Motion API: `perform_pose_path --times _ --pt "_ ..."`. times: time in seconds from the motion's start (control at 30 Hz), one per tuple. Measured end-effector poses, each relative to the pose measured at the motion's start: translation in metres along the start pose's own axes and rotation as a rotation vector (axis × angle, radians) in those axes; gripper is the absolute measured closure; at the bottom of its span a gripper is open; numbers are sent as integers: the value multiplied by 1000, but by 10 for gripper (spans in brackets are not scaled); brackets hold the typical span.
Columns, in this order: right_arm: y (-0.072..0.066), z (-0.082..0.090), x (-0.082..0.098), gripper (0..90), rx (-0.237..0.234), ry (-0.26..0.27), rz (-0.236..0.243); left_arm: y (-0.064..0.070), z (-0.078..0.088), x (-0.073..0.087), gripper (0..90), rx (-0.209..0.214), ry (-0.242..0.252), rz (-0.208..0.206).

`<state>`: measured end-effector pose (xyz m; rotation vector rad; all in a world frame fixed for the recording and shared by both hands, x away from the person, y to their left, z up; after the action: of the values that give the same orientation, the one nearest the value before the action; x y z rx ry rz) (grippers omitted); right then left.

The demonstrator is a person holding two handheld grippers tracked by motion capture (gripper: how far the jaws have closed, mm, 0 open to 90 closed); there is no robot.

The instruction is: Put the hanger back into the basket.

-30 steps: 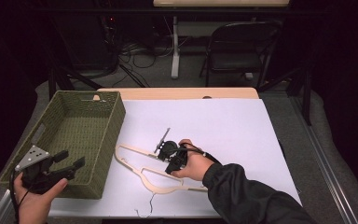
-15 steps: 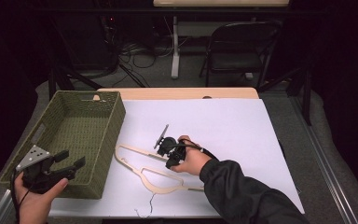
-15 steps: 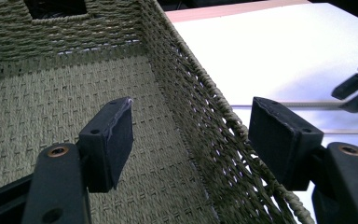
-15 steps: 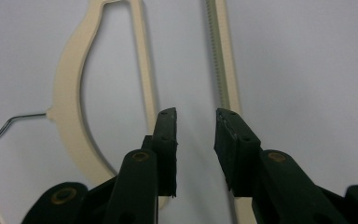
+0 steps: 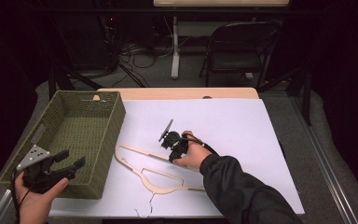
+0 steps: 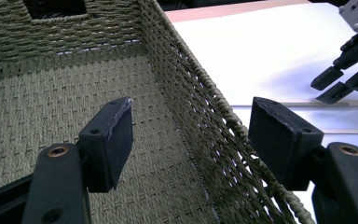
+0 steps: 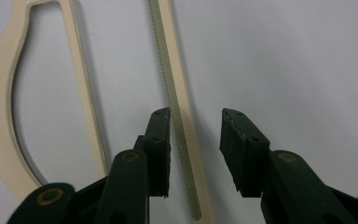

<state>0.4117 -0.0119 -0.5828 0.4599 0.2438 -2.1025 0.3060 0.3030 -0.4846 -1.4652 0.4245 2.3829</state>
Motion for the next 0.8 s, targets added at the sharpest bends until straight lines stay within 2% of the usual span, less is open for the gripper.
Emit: perform_pose_path --times 0.27,0.47,0.5,0.63,0.67,0.73,0.77,0.8 --pt "-1 -4 0 633 -5 -9 14 0 -1 0 310 1 -2 0" --pt "-2 -10 1 649 -13 -28 17 0 -1 0 310 1 -1 0" --pt "-2 -10 2 649 -13 -47 27 0 -1 0 310 1 -2 -1" --pt "-4 -13 1 647 -19 -41 29 0 -1 0 310 1 -1 0" --pt "-5 -12 2 644 -24 -63 37 0 -1 0 310 0 -1 -1" --pt "-7 -15 1 641 -36 -43 36 0 -1 0 310 0 -2 -1" --pt "-5 -14 1 641 5 -67 53 0 -1 0 310 1 -2 -2" --pt "-7 -15 1 641 -26 -65 41 0 -1 0 310 1 -2 -2"
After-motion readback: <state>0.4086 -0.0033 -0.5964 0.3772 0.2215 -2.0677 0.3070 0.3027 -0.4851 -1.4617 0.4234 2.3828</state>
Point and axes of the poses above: each handheld gripper's, and its own axes: z roughly backward along the jaws, x roughly out of its underside, y roughly to its right, the point moved 7 cm from there along -z, roughly forward along the jaws, and after that the axes turned 6 degrees about y, right-handed, at the moved point
